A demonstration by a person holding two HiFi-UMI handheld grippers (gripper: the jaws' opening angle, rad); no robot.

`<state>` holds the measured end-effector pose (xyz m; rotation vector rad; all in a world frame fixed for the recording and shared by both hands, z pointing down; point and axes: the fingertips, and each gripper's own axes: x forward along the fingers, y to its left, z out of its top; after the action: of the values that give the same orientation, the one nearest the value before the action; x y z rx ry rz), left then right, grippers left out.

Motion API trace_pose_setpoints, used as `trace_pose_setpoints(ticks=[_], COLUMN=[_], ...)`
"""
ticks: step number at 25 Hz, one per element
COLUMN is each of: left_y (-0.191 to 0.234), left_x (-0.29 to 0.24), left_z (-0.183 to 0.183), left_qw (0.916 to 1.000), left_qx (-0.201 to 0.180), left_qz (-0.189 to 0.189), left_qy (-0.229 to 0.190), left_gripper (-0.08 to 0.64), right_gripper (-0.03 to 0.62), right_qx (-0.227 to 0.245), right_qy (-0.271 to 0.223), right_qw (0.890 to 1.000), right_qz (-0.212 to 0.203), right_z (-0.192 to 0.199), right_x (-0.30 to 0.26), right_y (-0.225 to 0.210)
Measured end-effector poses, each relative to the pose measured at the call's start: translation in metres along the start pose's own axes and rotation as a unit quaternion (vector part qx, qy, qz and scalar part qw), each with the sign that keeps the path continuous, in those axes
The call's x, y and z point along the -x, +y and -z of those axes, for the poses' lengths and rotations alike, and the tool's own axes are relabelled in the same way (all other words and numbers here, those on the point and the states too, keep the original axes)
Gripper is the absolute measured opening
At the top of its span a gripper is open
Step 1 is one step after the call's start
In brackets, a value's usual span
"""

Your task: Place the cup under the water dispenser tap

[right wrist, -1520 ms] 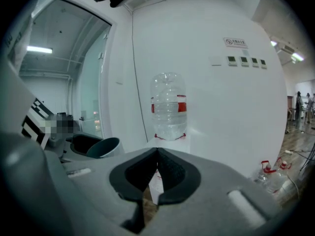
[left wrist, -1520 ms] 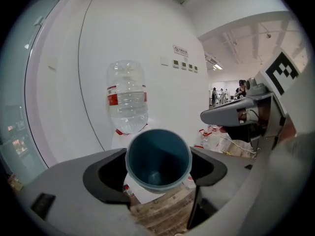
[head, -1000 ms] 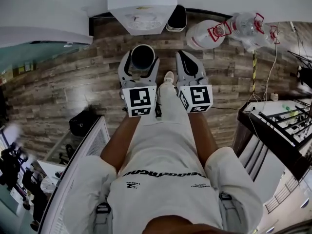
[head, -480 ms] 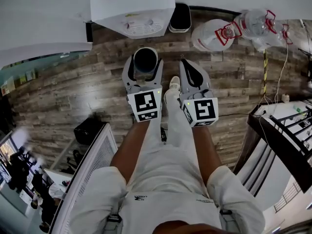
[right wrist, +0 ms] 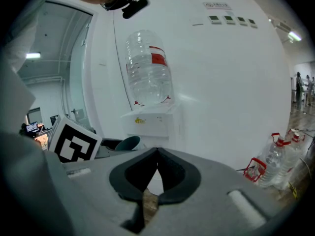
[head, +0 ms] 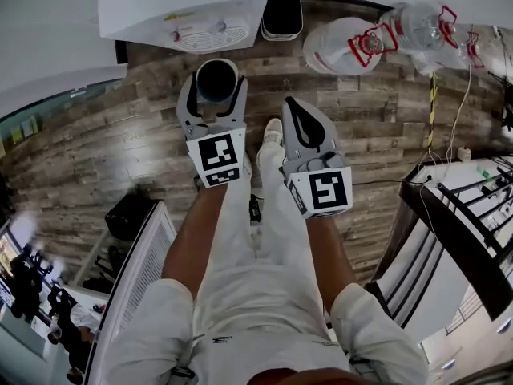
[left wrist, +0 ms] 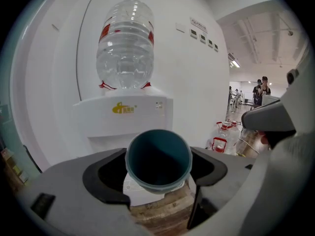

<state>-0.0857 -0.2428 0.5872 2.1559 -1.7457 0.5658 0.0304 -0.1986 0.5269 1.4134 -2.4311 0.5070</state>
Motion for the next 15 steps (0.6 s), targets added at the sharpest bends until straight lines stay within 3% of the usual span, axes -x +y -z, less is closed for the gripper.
trace_pose_setpoints(ticks=[15], left_y=[0.007], left_x=[-0.113], left_z=[0.09], left_qw=[0.9998], left_qx=[-0.02], left_qz=[-0.004], left_qy=[0.007], left_gripper=[0.366], right_gripper=[0.0], right_qx=[-0.023], right_qy=[0.022], right_qw=[0.999], right_qz=[0.01], right_z=[0.07], right_x=[-0.045], right_y=[-0.043])
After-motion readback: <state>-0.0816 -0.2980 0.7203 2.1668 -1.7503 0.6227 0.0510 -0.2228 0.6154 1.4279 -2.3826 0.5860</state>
